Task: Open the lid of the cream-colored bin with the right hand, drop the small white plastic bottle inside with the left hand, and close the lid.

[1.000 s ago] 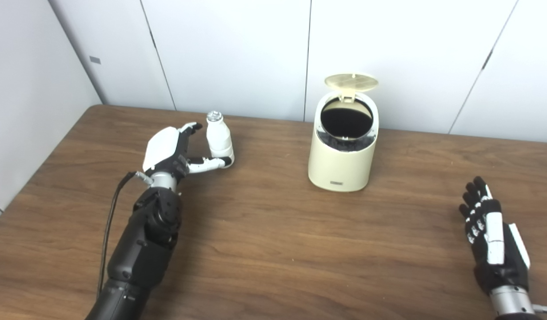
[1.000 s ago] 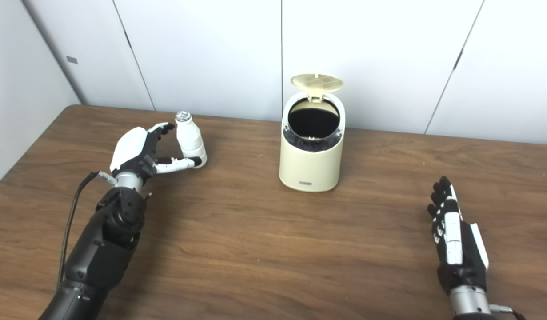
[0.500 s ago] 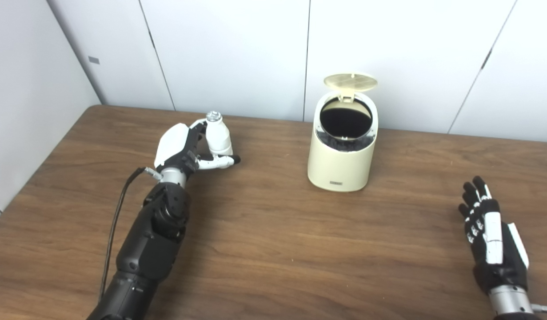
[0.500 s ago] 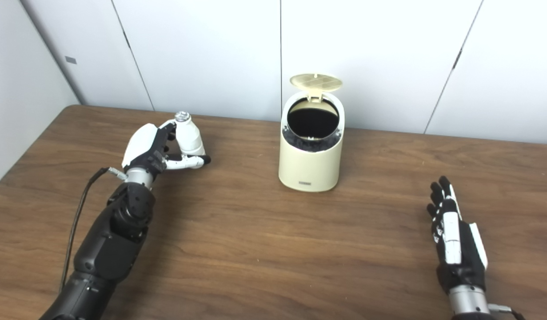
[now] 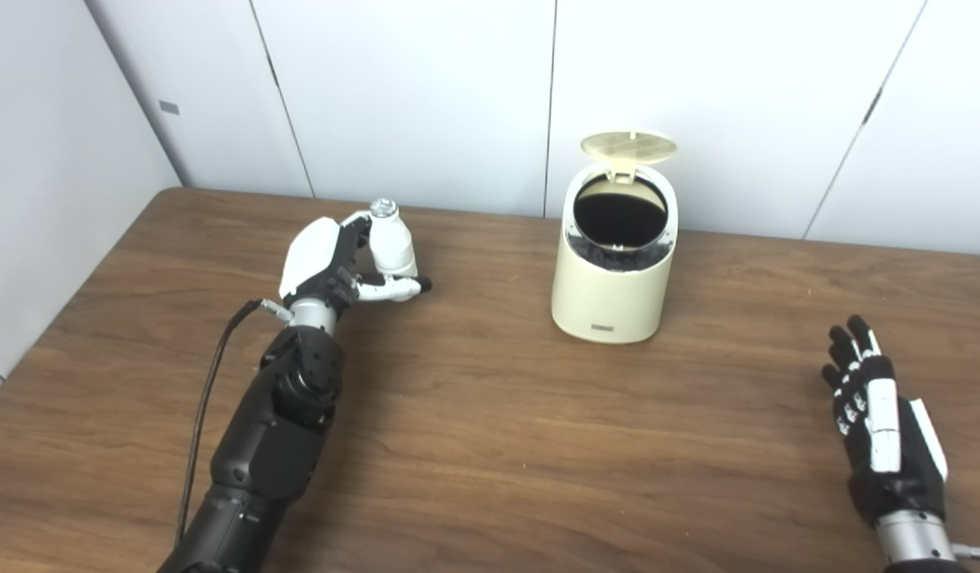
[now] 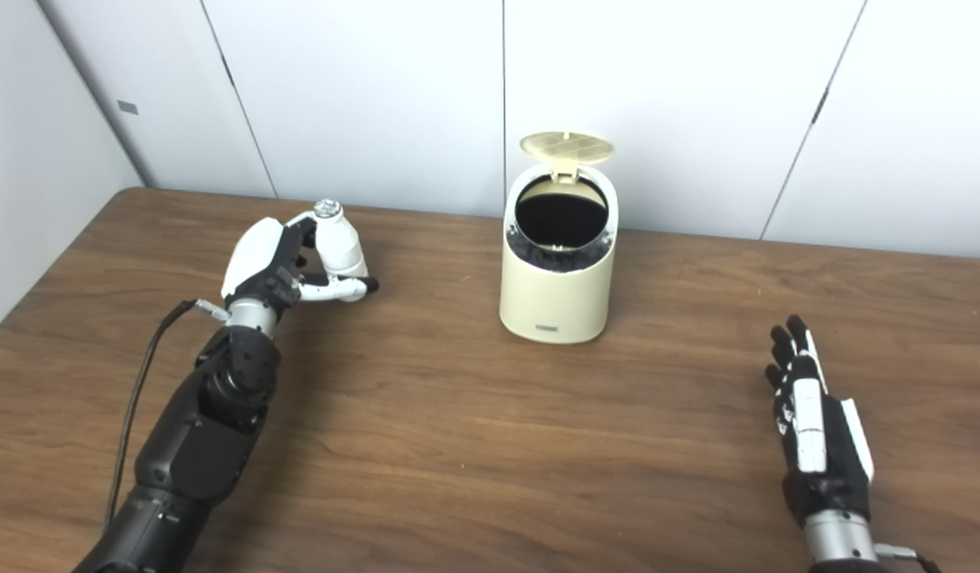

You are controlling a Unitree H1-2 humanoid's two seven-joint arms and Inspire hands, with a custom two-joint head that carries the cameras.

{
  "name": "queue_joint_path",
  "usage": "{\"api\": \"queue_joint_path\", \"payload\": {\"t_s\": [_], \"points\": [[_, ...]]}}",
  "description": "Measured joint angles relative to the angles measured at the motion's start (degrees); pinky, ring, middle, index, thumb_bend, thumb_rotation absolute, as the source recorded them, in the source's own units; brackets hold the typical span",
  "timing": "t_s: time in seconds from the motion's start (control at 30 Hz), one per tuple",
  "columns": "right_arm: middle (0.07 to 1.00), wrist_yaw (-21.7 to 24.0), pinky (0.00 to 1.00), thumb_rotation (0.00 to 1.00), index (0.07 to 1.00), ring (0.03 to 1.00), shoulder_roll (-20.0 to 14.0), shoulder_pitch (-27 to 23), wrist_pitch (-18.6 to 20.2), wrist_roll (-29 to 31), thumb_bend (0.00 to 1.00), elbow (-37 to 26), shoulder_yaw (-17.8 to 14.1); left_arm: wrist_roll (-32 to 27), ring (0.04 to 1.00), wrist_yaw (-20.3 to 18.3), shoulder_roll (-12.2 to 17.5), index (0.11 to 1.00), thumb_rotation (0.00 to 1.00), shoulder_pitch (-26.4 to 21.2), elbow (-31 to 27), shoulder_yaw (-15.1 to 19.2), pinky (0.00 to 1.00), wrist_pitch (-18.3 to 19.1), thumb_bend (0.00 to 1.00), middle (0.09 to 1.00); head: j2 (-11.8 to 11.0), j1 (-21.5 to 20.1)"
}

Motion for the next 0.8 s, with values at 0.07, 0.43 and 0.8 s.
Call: {"api": "queue_joint_path", "payload": {"t_s": [0.07,0.43,0.8], "points": [[0.964,0.0,1.0,1.0,0.998,1.0,0.0,0.0,0.0,0.0,0.61,0.0,0.0,-1.2,0.484,2.3,-0.6,0.639,0.01,0.0,1.2,0.9,0.42,-2.3,0.7,0.537,0.0,-0.2],[0.935,0.0,1.0,1.0,0.995,1.0,0.1,0.0,0.0,0.3,0.6,0.0,-0.1,-5.4,0.444,6.3,-1.8,0.479,0.0,-0.8,5.4,1.9,0.41,-10.8,0.5,0.499,0.3,-0.1],[0.915,-0.2,1.0,1.0,0.991,0.999,0.2,0.0,0.0,-0.1,0.61,0.0,-0.2,-5.2,0.445,6.4,-1.8,0.481,0.0,-0.7,4.3,1.8,0.41,-10.6,0.5,0.497,-0.2,-1.8]]}}
